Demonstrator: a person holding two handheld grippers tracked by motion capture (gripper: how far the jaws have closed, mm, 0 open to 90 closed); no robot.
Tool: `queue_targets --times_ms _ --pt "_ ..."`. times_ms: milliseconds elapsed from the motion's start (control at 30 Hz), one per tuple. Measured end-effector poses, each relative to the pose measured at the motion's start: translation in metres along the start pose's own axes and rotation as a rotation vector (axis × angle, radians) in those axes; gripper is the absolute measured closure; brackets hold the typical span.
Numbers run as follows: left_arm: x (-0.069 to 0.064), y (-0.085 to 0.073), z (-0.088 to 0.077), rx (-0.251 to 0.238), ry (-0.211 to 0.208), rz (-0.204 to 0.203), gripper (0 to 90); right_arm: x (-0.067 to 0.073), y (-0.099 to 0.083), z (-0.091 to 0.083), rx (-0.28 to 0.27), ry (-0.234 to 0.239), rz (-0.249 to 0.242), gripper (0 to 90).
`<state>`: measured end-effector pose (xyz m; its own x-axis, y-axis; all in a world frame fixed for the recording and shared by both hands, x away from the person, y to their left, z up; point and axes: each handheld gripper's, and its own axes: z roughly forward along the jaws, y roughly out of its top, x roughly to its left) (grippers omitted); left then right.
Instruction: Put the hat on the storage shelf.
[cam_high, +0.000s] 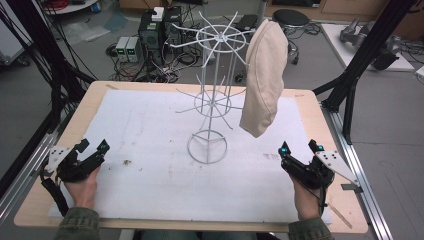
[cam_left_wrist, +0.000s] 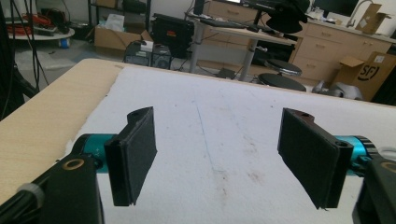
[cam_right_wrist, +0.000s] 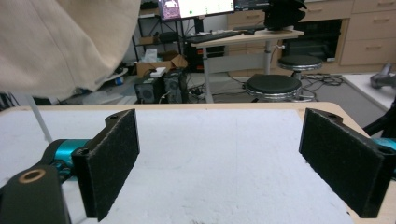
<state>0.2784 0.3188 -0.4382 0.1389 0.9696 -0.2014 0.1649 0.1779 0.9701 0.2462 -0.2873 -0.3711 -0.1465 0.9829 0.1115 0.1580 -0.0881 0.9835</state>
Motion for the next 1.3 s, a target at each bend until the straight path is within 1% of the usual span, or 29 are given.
queue_targets --times_ms 133,200,300,467,567,600,667,733,800,900,933,1100,1133,1300 --pt "0.000 0.000 0.000 0.002 -0.001 0.000 28.1 0.003 -0.009 0.001 -0.007 -0.034 -0.027 11.2" --pt "0.000 0.000 0.000 -0.001 -0.002 -0.001 28.1 0.003 -0.014 0.001 -0.001 -0.046 -0.024 11.2" --pt "0.000 0.000 0.000 0.000 -0.001 0.000 28.1 0.002 -0.020 0.002 -0.009 -0.068 -0.042 11.2" --pt "0.000 0.000 0.000 0.003 -0.001 0.001 28.1 0.001 -0.033 0.005 0.008 -0.092 -0.058 11.3" --pt "-0.001 0.000 0.000 0.006 -0.003 0.005 28.1 0.000 -0.042 0.007 0.039 -0.097 -0.065 11.3" --pt "-0.001 0.000 0.001 0.005 -0.003 0.005 28.1 0.000 -0.044 0.007 0.045 -0.099 -0.076 11.3" --pt "-0.001 0.000 0.000 0.006 -0.004 0.005 28.1 0.000 -0.048 0.009 0.049 -0.099 -0.077 11.3" --pt "-0.002 -0.001 0.000 0.005 -0.005 0.004 28.1 0.000 -0.050 0.009 0.053 -0.101 -0.082 11.3" --pt "-0.002 -0.001 0.000 0.006 -0.007 0.006 28.1 0.000 -0.049 0.010 0.043 -0.107 -0.091 11.3" --pt "-0.002 -0.001 0.001 0.007 -0.007 0.006 28.1 -0.001 -0.049 0.009 0.036 -0.108 -0.080 11.3" --pt "-0.002 -0.001 0.001 0.007 -0.007 0.005 28.1 -0.001 -0.049 0.009 0.040 -0.107 -0.070 11.3" --pt "-0.003 0.000 0.000 0.001 -0.008 0.002 28.1 -0.003 -0.049 0.008 0.043 -0.107 -0.053 11.3" --pt "-0.003 0.000 0.000 0.004 -0.009 0.006 28.1 -0.003 -0.049 0.008 0.043 -0.109 -0.058 11.3" --pt "-0.003 -0.001 0.001 0.005 -0.011 0.005 28.1 -0.003 -0.049 0.007 0.047 -0.107 -0.055 11.3"
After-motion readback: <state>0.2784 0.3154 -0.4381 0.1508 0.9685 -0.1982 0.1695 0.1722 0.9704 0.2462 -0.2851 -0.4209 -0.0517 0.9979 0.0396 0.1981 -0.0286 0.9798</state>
